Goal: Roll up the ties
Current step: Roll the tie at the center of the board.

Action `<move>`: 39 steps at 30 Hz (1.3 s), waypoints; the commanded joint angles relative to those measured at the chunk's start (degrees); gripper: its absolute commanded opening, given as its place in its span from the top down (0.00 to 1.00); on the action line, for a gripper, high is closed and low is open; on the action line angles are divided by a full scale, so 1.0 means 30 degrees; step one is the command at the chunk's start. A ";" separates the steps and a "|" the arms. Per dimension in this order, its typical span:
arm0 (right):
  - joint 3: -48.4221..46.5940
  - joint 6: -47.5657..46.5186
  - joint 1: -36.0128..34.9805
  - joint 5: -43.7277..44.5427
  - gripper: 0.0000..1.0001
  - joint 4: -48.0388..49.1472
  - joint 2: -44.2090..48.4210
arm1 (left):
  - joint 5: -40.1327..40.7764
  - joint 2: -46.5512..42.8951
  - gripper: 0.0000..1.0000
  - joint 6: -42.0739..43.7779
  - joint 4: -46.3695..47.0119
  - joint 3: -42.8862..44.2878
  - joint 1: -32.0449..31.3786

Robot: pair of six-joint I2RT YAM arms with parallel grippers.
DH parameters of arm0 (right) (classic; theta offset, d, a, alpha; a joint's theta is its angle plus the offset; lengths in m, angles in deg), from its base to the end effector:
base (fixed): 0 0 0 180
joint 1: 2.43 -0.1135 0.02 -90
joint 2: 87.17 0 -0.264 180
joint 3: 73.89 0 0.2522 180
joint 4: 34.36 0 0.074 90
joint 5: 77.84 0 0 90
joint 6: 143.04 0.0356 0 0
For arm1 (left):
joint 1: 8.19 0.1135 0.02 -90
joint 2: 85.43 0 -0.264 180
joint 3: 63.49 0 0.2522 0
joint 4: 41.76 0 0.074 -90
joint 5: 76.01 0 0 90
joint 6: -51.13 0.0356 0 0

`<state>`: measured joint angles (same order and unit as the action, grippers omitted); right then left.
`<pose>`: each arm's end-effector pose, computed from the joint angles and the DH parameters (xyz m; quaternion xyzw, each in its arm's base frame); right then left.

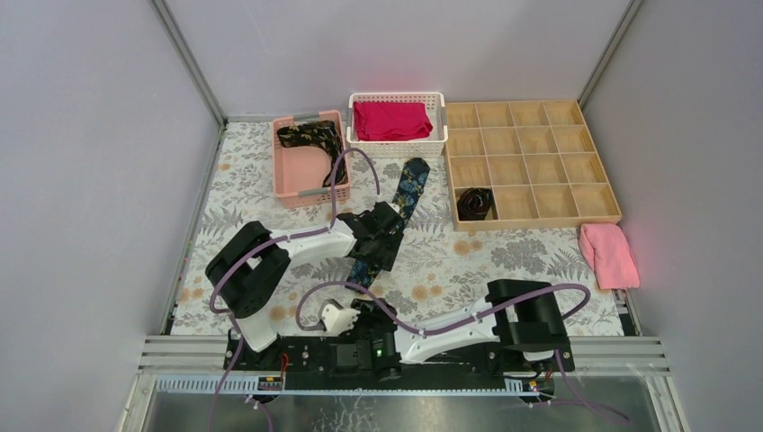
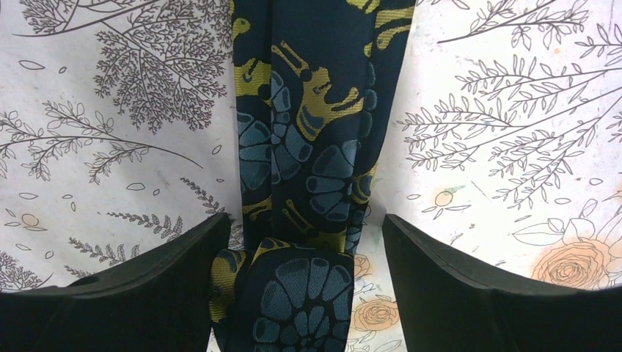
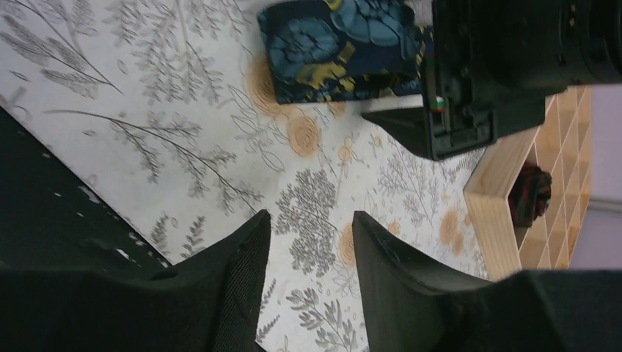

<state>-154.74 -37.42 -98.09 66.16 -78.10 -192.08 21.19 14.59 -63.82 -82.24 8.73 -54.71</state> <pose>-0.0063 0.3552 0.1779 -0.4953 0.7258 -0.1098 0.4646 0.2300 -0.2360 0.1543 0.1718 0.9651 -0.0598 0.1887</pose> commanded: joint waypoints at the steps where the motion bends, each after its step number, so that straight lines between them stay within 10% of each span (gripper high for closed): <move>1: -0.0950 -0.3118 -0.0399 0.1003 0.46 0.2752 -0.0803 | -0.2312 0.0896 0.17 0.0259 0.1236 -0.1220 -0.0078; 39: -0.4969 -0.9717 0.4375 0.1131 0.47 0.5359 -0.7249 | -0.1727 0.2244 0.17 0.1816 0.0668 -0.0567 0.1716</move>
<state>-169.40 -65.75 -85.48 70.29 -62.91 -212.97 19.75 16.41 -58.16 -79.14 10.11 -50.47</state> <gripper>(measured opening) 0.580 0.837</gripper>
